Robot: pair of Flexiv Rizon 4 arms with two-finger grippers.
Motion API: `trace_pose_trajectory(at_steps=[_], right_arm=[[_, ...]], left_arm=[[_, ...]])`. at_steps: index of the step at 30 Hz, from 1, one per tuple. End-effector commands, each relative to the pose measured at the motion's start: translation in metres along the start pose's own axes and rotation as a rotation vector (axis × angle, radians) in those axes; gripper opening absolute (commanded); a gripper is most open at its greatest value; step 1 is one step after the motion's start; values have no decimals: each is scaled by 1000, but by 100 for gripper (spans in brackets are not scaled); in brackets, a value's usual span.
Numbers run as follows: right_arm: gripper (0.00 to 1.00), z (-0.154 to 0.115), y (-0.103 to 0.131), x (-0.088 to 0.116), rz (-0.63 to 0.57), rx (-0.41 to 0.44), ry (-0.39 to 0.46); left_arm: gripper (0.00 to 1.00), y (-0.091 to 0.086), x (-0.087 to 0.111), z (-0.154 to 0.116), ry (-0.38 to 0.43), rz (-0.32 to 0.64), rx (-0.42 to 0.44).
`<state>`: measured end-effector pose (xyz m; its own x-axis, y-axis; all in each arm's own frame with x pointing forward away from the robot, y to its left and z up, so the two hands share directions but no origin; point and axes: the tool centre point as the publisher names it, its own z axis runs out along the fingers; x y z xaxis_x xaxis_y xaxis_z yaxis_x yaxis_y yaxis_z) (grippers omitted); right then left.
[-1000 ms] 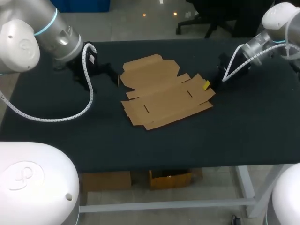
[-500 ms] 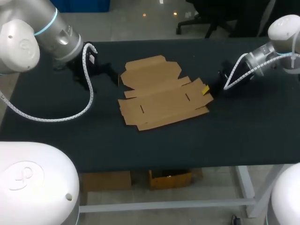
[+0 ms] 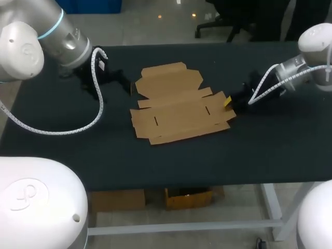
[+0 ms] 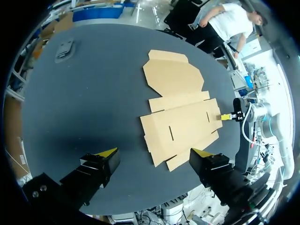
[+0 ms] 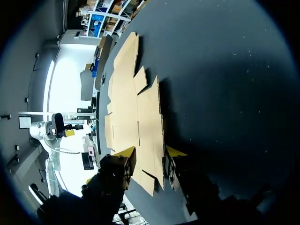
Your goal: Assemble the packaging by folding the flat box into shape, placing the metal phone stand inside, and closing the box properly
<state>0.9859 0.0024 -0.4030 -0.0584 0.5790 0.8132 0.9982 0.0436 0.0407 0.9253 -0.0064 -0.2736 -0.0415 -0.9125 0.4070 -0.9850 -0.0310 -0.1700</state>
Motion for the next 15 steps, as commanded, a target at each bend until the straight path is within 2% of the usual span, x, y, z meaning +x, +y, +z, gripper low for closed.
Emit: trace_pose_trajectory(at_steps=[1, 6, 15], right_arm=[[100, -10, -1, 3, 12, 2, -22], [100, -26, 9, 3, 10, 34, -63], [100, -42, 32, 5, -25, 97, -59]], left_arm=[[100, 0, 0, 0, -2, 0, 0], [100, 0, 0, 0, -2, 0, 0], [100, 0, 0, 0, -2, 0, 0]])
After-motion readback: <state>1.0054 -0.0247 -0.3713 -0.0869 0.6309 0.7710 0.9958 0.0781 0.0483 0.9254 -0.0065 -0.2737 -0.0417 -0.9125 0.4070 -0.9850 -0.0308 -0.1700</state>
